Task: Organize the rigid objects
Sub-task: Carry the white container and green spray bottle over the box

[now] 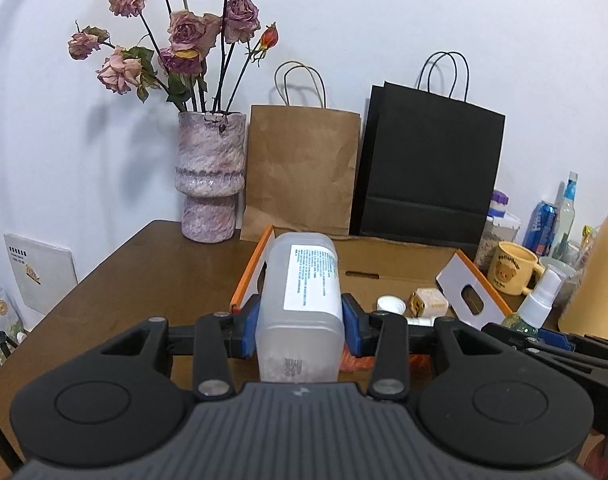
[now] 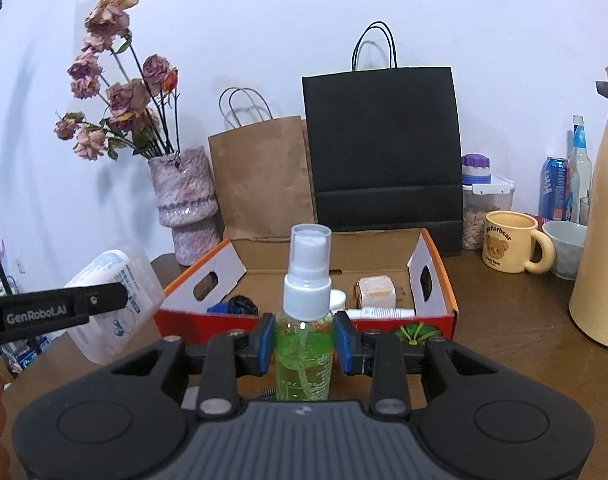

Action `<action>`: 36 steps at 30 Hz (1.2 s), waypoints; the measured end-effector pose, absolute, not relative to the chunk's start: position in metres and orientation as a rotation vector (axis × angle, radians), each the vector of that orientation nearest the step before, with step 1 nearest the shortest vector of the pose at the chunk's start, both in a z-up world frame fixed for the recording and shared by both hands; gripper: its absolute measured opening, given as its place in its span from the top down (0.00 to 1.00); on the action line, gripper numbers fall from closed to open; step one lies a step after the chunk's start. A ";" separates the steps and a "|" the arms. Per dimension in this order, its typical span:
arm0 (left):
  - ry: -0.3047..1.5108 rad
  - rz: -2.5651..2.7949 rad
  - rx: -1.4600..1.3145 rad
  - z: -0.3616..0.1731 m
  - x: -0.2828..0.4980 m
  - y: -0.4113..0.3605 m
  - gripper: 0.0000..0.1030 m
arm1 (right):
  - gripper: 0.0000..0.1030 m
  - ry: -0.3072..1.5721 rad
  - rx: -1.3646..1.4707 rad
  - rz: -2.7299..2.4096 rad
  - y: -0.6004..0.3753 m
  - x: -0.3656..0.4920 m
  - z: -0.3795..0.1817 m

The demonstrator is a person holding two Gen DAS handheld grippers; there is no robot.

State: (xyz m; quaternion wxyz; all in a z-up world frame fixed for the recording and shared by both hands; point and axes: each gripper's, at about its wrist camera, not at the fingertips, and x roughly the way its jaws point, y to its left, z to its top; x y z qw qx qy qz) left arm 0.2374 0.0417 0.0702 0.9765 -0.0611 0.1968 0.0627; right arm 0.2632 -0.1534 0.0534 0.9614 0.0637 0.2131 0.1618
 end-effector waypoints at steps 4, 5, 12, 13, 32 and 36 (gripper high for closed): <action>0.377 0.133 -0.139 0.077 0.251 0.041 0.60 | 0.70 0.417 0.149 0.319 -0.154 0.277 0.059; 0.373 0.133 -0.144 0.078 0.254 0.041 0.60 | 0.70 0.413 0.153 0.315 -0.154 0.281 0.061; 0.363 0.134 -0.172 0.083 0.280 0.040 0.60 | 0.70 0.396 0.191 0.313 -0.154 0.311 0.067; 0.363 0.135 -0.175 0.083 0.284 0.040 0.60 | 0.70 0.393 0.195 0.313 -0.154 0.316 0.068; 0.381 0.169 -0.173 0.074 0.366 0.046 0.60 | 0.70 0.382 0.203 0.315 -0.143 0.395 0.067; 0.393 0.184 -0.158 0.067 0.383 0.047 0.60 | 0.70 0.391 0.195 0.321 -0.138 0.411 0.065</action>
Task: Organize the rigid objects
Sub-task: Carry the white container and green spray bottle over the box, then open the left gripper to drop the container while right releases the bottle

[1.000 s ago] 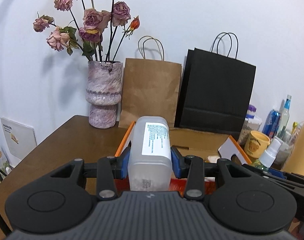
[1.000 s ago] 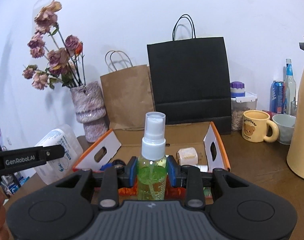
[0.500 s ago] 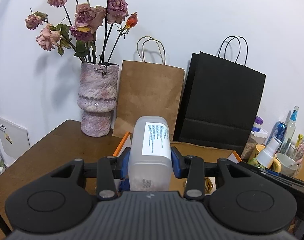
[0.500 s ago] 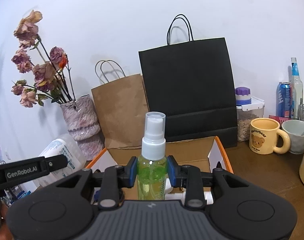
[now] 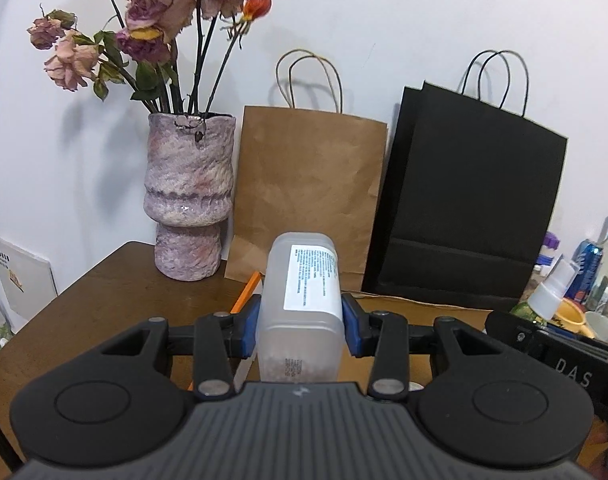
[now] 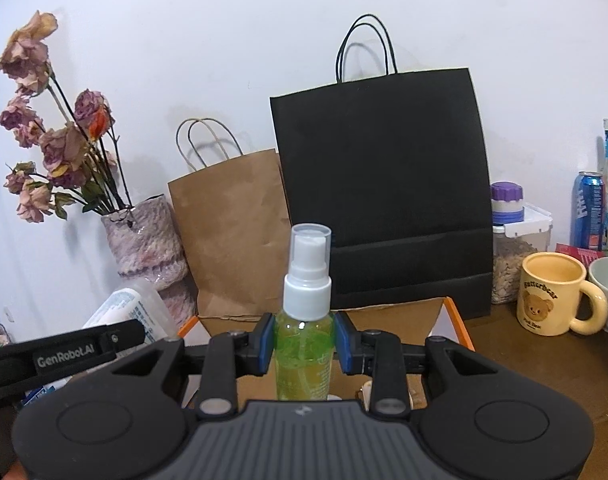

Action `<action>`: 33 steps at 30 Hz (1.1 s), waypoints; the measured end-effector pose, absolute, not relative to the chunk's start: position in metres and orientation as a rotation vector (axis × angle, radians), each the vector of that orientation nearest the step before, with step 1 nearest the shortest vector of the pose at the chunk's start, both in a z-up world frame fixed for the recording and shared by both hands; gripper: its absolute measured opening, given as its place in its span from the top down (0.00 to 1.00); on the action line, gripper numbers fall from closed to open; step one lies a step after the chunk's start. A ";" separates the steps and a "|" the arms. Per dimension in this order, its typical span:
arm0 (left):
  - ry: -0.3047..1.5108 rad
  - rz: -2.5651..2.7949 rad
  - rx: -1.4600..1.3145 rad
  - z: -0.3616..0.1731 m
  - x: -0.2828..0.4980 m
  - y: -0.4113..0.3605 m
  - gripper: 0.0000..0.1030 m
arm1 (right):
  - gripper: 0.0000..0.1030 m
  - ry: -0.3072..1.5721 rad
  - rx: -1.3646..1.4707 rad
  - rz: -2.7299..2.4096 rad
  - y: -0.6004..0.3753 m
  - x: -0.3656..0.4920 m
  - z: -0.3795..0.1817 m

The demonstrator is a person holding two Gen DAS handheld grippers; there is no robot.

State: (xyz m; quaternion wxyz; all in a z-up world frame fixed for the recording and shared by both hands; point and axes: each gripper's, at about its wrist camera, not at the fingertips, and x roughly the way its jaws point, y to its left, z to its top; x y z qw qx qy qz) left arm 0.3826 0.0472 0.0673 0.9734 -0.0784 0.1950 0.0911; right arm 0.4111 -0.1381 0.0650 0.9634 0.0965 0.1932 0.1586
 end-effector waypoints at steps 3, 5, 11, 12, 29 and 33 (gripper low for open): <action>0.410 0.199 -0.144 0.062 0.396 0.050 0.60 | 0.70 0.402 0.186 0.323 -0.134 0.422 0.062; 0.417 0.210 -0.136 0.058 0.404 0.053 0.60 | 0.70 0.408 0.182 0.323 -0.132 0.430 0.059; 0.443 0.236 -0.121 0.046 0.421 0.060 0.60 | 0.70 0.436 0.167 0.325 -0.128 0.449 0.048; 0.450 0.239 -0.118 0.044 0.423 0.060 0.60 | 0.70 0.441 0.166 0.327 -0.128 0.451 0.046; 0.452 0.224 -0.059 0.035 0.424 0.050 0.34 | 0.69 0.516 0.154 0.324 -0.135 0.464 0.028; 0.402 0.246 -0.030 0.041 0.419 0.046 0.00 | 0.23 0.487 0.152 0.296 -0.144 0.461 0.034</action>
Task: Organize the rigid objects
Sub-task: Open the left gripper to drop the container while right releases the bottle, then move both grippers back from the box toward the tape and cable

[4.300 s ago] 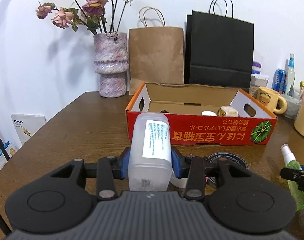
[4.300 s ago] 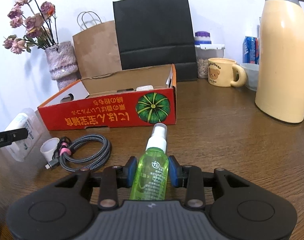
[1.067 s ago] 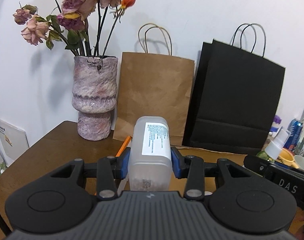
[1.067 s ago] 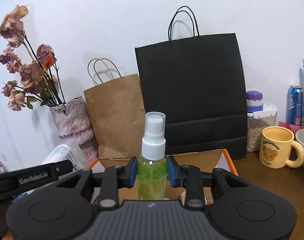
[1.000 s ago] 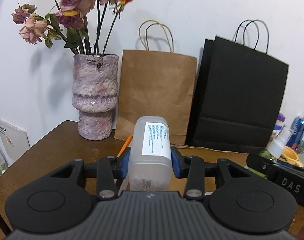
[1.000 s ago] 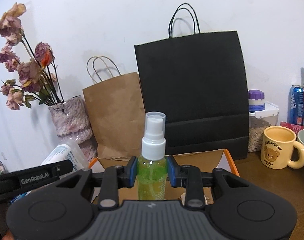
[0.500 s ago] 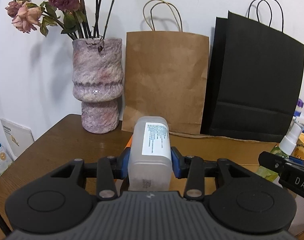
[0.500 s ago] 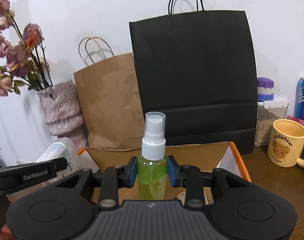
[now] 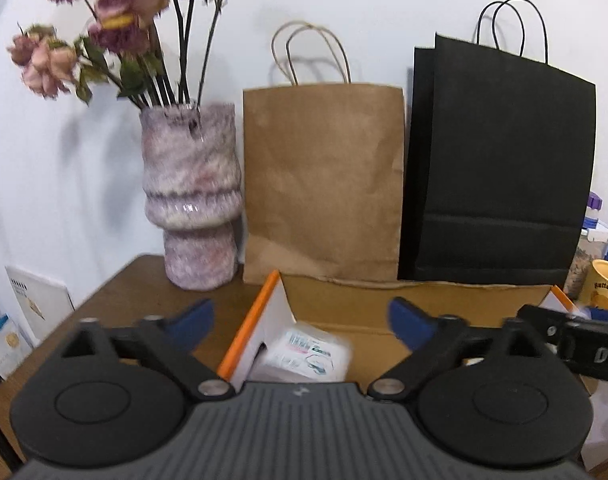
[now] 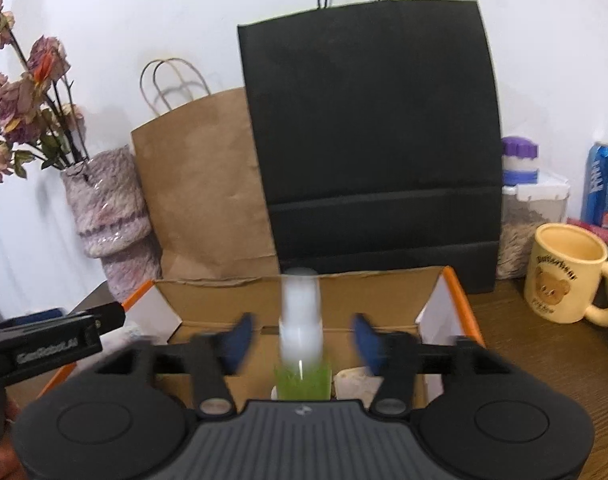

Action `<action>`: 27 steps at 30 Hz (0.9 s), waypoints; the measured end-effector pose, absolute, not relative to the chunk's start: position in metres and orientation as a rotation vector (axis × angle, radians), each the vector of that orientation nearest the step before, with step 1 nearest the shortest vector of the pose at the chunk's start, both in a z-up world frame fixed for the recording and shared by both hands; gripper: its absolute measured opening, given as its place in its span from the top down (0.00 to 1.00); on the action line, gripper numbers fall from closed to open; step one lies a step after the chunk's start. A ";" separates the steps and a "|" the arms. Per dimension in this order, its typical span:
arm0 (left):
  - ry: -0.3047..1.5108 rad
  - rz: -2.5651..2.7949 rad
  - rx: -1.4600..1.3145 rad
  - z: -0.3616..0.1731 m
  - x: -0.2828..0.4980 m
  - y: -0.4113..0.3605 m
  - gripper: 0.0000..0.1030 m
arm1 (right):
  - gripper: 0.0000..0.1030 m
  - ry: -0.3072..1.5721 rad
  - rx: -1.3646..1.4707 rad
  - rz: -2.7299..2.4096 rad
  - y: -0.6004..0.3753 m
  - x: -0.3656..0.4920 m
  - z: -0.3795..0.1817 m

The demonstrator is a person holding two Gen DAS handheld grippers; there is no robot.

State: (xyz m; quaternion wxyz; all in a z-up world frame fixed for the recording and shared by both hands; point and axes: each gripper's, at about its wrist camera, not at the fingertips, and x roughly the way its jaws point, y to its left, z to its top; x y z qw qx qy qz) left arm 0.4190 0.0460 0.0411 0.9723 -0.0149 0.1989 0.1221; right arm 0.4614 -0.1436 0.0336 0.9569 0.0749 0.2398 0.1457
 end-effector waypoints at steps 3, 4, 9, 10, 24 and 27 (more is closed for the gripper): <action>0.394 0.238 -0.036 0.043 0.417 0.046 0.00 | 0.10 0.465 0.160 0.272 -0.149 0.461 0.037; 0.397 0.238 -0.035 0.044 0.417 0.046 0.00 | 0.05 0.462 0.165 0.265 -0.151 0.461 0.037; 0.401 0.246 -0.035 0.045 0.418 0.046 0.00 | 0.00 0.458 0.176 0.245 -0.155 0.462 0.038; 0.400 0.247 -0.036 0.045 0.418 0.046 0.00 | 0.00 0.457 0.174 0.244 -0.155 0.462 0.039; 0.378 0.239 -0.054 0.055 0.394 0.050 0.00 | 0.00 0.433 0.128 0.246 -0.157 0.435 0.054; 0.375 0.241 -0.056 0.055 0.384 0.053 0.00 | 0.00 0.419 0.105 0.255 -0.159 0.422 0.058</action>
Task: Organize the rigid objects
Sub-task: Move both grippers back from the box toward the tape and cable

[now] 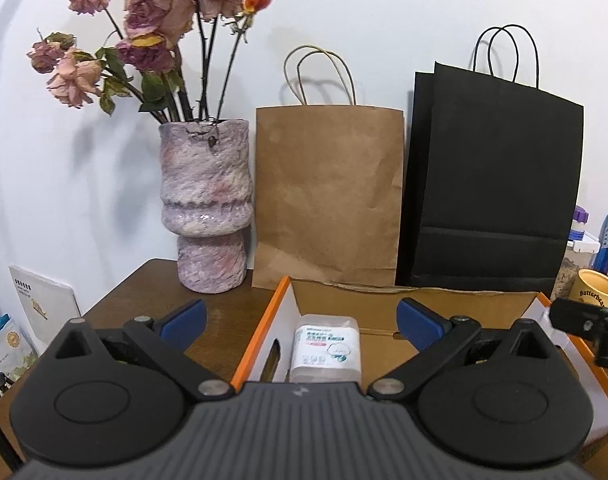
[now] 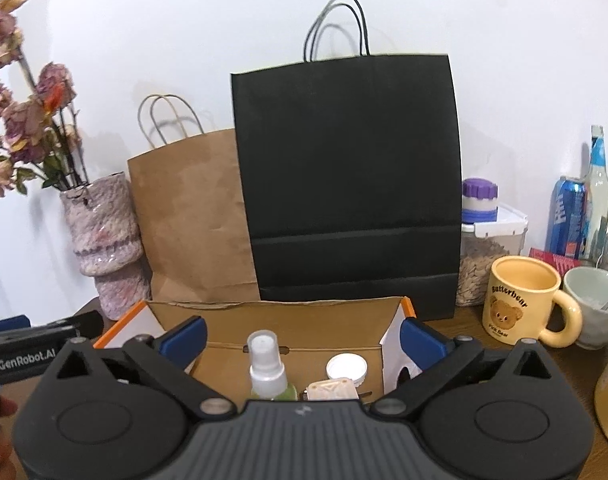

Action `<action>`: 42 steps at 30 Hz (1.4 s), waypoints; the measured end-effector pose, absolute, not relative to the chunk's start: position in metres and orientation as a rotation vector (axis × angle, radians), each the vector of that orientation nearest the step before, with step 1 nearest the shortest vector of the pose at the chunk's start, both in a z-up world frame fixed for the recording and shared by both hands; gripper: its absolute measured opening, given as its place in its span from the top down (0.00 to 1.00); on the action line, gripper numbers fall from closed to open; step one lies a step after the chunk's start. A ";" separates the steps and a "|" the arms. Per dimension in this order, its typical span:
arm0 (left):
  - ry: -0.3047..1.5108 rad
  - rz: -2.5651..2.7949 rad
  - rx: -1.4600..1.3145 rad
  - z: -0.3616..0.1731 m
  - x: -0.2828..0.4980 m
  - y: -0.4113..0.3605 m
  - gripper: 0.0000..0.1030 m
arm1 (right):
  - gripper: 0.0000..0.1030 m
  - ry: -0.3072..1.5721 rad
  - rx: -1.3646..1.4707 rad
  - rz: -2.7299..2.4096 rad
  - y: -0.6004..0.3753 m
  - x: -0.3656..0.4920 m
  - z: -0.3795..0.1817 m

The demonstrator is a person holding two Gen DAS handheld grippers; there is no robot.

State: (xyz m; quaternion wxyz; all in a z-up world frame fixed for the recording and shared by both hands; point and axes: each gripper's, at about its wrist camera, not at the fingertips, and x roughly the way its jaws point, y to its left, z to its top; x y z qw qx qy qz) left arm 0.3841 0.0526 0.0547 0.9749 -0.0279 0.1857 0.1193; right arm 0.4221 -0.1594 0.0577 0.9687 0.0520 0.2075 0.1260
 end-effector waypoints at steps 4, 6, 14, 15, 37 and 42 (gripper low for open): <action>0.359 0.241 -0.065 0.055 0.368 0.057 0.00 | 0.00 0.397 0.088 0.266 -0.162 0.405 0.061; 0.353 0.246 -0.056 0.055 0.359 0.059 0.00 | 0.00 0.387 0.078 0.271 -0.163 0.397 0.063; 0.359 0.235 -0.034 0.049 0.323 0.061 0.00 | 0.00 0.369 0.056 0.279 -0.171 0.357 0.057; 0.360 0.232 -0.032 0.048 0.317 0.061 0.00 | 0.00 0.367 0.056 0.280 -0.172 0.352 0.056; 0.401 0.192 -0.029 0.024 0.221 0.065 0.00 | 0.00 0.446 -0.022 0.303 -0.165 0.247 0.004; 0.410 0.178 0.006 0.013 0.202 0.062 0.00 | 0.00 0.478 -0.033 0.314 -0.167 0.234 -0.003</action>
